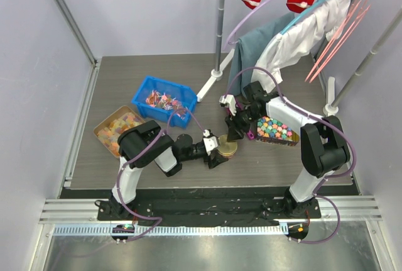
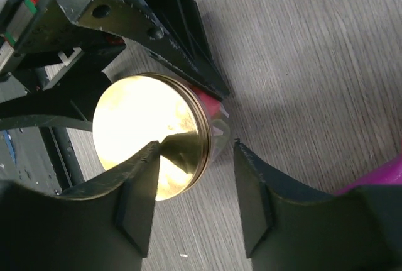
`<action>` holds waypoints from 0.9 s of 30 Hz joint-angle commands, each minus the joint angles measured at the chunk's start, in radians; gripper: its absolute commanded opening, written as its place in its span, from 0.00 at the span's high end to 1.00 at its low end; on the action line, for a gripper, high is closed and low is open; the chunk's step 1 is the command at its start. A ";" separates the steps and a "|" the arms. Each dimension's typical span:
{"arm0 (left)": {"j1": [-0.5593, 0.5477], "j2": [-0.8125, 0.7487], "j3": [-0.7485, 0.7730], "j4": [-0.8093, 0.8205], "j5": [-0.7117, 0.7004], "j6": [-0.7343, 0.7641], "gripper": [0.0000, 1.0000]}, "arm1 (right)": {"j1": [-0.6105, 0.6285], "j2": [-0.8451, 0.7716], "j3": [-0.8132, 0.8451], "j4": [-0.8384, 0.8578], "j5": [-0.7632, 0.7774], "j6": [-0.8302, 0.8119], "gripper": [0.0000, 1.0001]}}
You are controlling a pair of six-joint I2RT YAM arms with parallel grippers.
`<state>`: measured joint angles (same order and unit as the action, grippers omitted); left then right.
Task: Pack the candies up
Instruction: Screw the bottle lid onto the packing bottle.
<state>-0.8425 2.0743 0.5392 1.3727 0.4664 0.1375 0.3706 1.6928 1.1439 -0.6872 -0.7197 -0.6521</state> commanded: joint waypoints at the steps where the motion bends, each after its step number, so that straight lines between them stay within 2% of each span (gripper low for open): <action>1: -0.001 0.029 0.001 0.175 -0.035 0.047 0.26 | -0.001 -0.033 -0.012 0.057 0.058 0.011 0.50; 2: -0.001 0.027 0.001 0.175 -0.035 0.048 0.26 | -0.001 -0.035 -0.012 0.058 0.069 0.009 0.58; 7: 0.000 0.030 0.002 0.175 -0.038 0.048 0.25 | -0.001 -0.064 -0.016 0.023 0.092 -0.015 0.67; 18: 0.000 0.027 0.004 0.175 -0.040 0.040 0.24 | -0.001 -0.071 0.019 -0.115 0.034 -0.058 0.66; 27: 0.003 0.030 0.007 0.175 -0.045 0.036 0.22 | 0.001 -0.076 0.005 -0.221 -0.006 -0.115 0.70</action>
<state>-0.8425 2.0773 0.5404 1.3788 0.4637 0.1356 0.3698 1.6424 1.1427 -0.8230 -0.6796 -0.7208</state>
